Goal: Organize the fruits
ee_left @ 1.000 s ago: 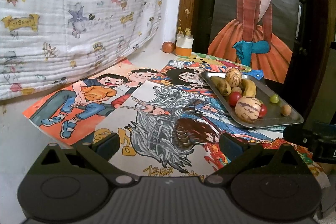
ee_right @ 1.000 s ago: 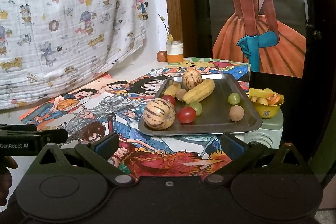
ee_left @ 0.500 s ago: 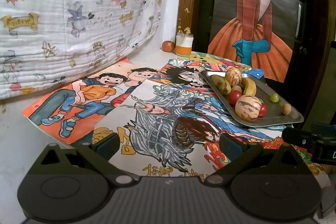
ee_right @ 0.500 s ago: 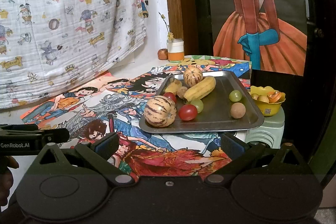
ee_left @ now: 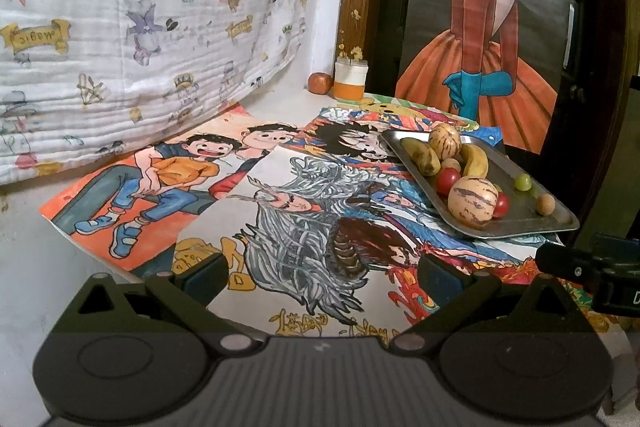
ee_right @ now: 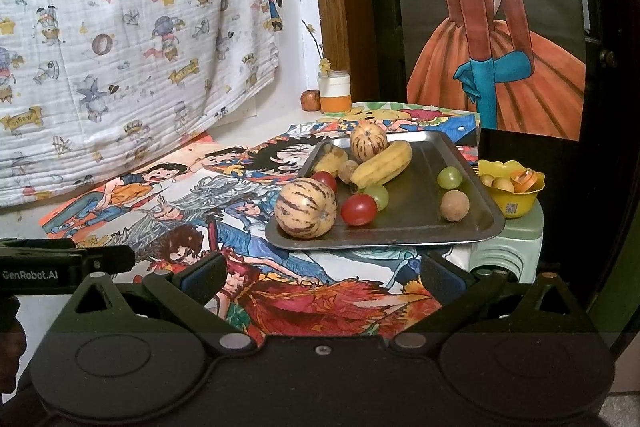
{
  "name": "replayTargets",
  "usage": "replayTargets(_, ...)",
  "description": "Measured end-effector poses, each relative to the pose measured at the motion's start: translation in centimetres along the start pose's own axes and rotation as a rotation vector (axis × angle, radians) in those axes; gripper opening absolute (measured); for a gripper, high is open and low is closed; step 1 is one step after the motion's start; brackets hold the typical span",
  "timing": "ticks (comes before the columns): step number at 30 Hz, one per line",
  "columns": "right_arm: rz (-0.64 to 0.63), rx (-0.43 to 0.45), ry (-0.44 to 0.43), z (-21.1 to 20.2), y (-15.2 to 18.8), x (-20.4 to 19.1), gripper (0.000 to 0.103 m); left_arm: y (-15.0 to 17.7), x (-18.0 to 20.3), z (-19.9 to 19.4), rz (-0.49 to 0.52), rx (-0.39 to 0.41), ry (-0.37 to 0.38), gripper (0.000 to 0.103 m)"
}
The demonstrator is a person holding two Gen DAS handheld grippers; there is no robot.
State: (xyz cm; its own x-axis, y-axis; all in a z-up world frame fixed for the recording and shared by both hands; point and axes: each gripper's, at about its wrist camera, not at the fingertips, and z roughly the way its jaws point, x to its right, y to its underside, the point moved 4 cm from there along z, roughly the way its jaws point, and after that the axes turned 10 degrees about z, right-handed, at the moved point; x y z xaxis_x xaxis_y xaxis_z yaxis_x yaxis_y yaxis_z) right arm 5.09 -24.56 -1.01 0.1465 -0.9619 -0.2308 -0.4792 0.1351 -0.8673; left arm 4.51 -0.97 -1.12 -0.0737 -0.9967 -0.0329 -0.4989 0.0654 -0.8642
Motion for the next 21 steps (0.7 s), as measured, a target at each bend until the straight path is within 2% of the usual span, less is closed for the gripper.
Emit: replayTargets(21, 0.007, -0.011, 0.0, 0.27, 0.45, -0.15, 0.102, -0.17, -0.15, -0.1, -0.019, 0.01, 0.018, 0.103)
